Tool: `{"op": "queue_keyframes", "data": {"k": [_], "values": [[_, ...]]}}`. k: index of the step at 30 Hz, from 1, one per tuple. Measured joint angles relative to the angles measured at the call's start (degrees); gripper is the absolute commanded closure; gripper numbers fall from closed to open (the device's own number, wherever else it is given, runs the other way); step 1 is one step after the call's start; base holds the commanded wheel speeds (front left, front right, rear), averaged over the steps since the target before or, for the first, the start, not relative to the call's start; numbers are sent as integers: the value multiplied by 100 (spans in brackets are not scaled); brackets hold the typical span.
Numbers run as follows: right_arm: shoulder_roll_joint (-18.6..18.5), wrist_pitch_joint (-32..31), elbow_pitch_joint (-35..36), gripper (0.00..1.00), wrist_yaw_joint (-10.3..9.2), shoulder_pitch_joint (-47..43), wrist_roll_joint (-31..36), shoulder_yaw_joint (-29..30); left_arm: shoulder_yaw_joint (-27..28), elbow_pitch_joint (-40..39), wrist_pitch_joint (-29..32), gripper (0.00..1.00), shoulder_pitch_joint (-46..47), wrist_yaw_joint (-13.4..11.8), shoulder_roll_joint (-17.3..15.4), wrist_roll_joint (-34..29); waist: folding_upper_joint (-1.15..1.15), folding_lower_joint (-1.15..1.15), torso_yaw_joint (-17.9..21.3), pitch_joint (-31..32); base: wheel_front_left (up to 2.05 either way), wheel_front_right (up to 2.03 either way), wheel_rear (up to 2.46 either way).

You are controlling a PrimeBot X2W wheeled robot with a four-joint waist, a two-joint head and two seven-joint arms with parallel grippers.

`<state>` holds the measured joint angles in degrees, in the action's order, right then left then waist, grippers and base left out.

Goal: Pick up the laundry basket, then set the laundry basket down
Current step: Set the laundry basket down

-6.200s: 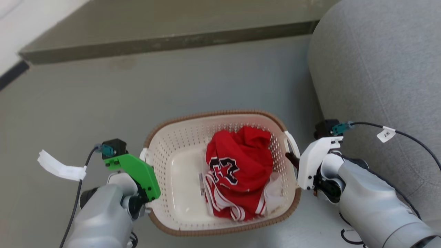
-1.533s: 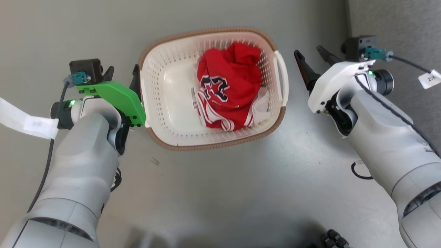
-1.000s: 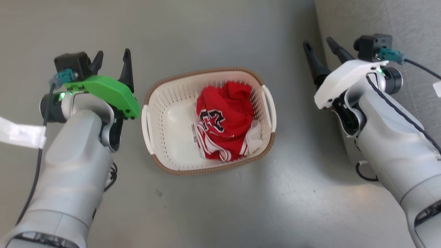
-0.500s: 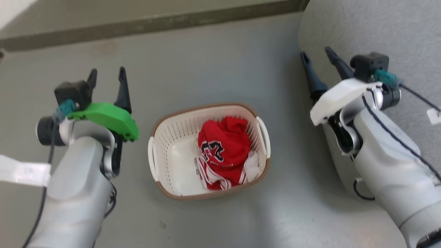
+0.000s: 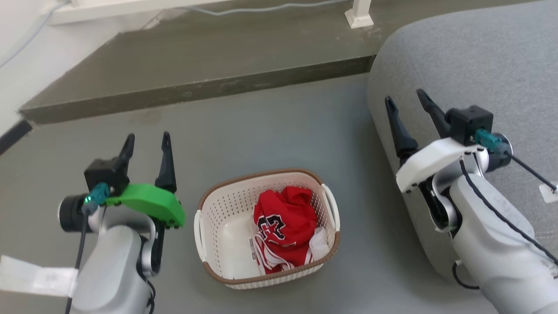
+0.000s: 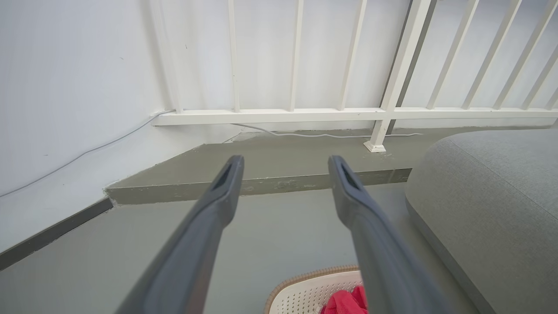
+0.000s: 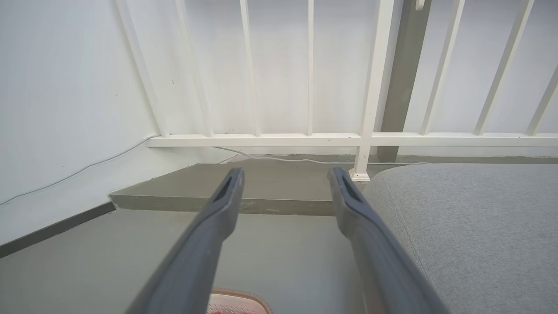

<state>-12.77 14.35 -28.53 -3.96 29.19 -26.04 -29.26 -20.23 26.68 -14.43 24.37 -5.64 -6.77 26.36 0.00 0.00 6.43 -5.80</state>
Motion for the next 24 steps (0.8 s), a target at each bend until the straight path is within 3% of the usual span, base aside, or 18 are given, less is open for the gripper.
{"op": "queue_keyframes", "data": {"k": [24], "values": [[-56,0,751,0,-172,-1645,441,336,276,-1015,0,0,-1877,-103,96,-480,0,0,-39,566,0,0,0]]}}
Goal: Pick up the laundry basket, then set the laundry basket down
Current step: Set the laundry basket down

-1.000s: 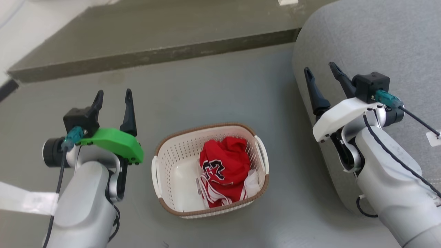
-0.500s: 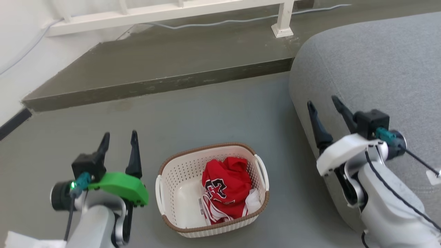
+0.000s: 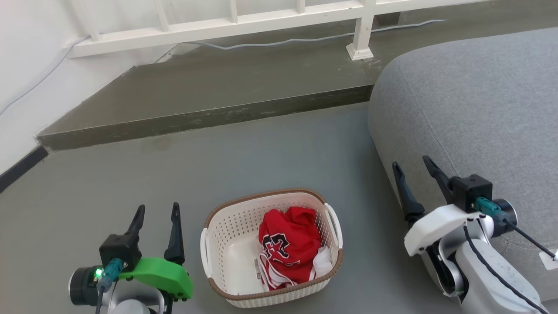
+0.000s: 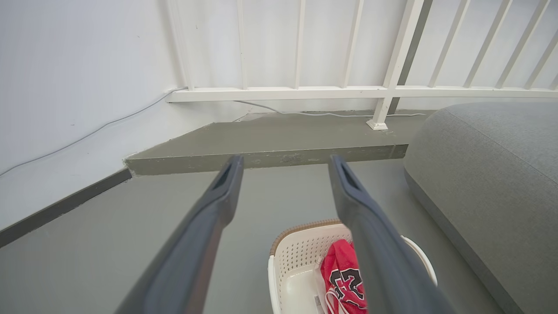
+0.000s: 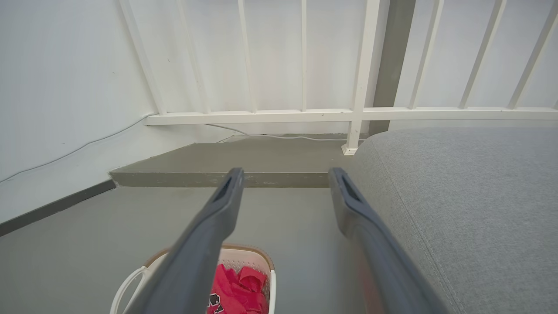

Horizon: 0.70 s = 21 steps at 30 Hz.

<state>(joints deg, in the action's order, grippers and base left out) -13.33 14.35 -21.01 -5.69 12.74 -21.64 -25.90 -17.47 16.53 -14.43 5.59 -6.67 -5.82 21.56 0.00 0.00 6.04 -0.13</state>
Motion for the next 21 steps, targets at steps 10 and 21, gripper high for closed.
{"op": "queue_keyframes", "data": {"k": [10,21], "values": [[63,0,181,0,-5,-393,54,104,167,-347,0,0,-358,-16,94,-167,0,0,-31,27,0,0,0],[83,0,253,0,3,-583,114,109,246,-472,0,0,-629,-18,126,-233,0,0,-50,35,0,0,0]]}}
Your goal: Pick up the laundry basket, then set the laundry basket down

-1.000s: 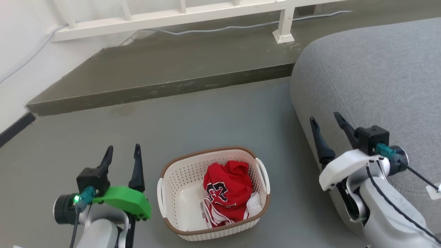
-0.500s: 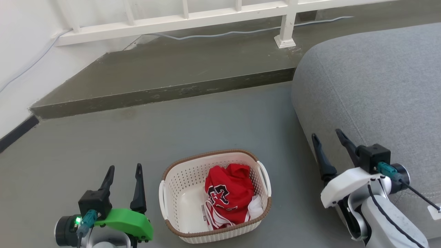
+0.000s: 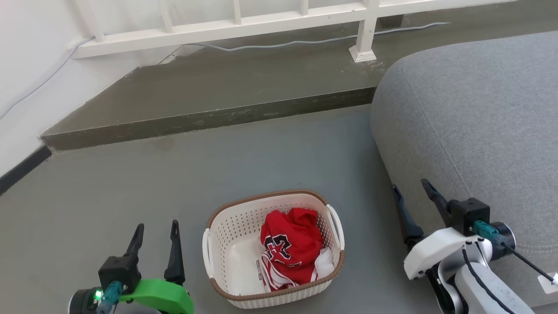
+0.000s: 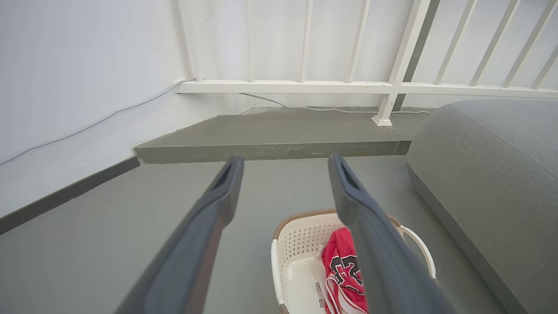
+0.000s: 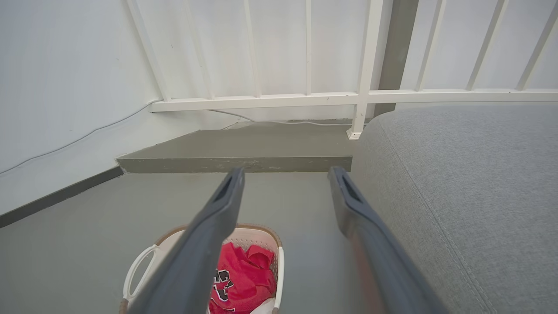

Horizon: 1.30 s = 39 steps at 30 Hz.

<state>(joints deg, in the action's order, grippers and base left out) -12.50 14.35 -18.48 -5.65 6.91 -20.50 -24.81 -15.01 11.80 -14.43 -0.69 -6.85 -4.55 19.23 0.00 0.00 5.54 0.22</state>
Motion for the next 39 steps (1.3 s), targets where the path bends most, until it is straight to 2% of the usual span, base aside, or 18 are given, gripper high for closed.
{"op": "queue_keyframes", "data": {"k": [28,29,39], "values": [[11,0,91,0,10,-175,256,154,63,-133,0,0,-289,-1,62,-240,0,0,10,-12,0,0,0],[12,0,88,100,11,-176,266,159,60,-138,0,100,-290,0,63,-261,0,0,9,-14,0,0,0],[130,-27,-36,100,60,-413,26,250,34,12,26,100,-378,63,105,-29,0,0,-15,-16,0,0,0]]}}
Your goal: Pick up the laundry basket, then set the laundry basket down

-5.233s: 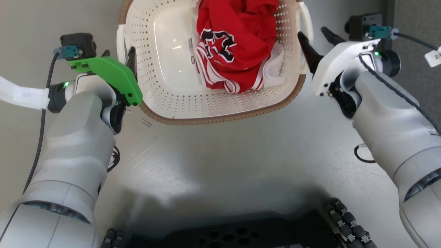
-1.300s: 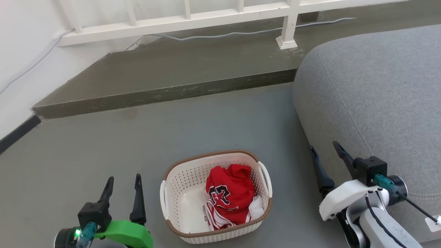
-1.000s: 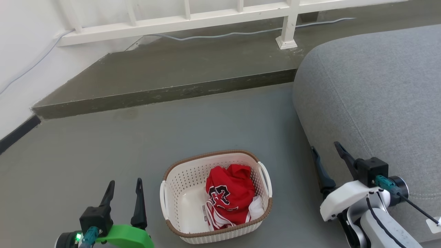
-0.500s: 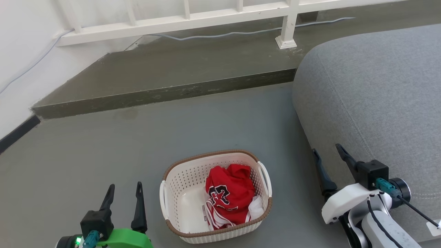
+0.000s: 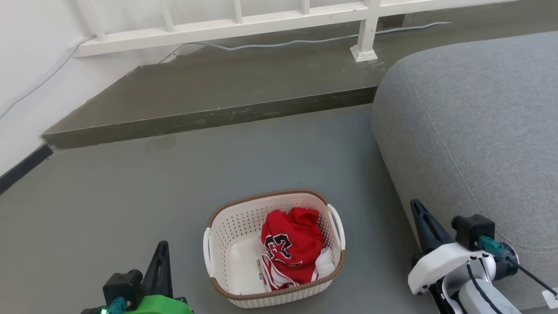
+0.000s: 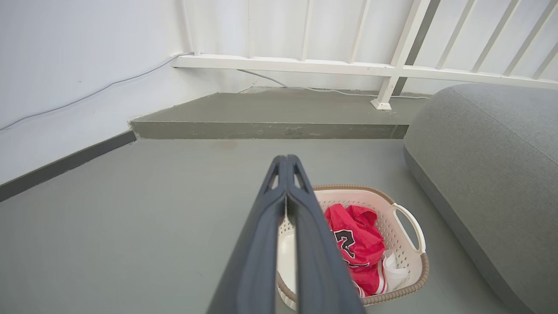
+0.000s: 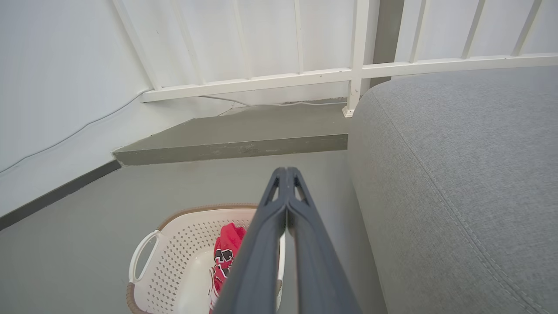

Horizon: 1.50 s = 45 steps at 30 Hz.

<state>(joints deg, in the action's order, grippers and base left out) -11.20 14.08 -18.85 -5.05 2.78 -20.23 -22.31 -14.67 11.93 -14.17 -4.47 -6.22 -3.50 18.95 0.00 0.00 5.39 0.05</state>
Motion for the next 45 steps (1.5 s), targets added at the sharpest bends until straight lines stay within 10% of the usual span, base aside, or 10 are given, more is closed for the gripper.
{"op": "queue_keyframes", "data": {"k": [45], "values": [[333,-816,176,100,501,4,-3219,1167,692,20,767,100,132,523,20,3326,0,0,-237,-14,0,0,0]]}}
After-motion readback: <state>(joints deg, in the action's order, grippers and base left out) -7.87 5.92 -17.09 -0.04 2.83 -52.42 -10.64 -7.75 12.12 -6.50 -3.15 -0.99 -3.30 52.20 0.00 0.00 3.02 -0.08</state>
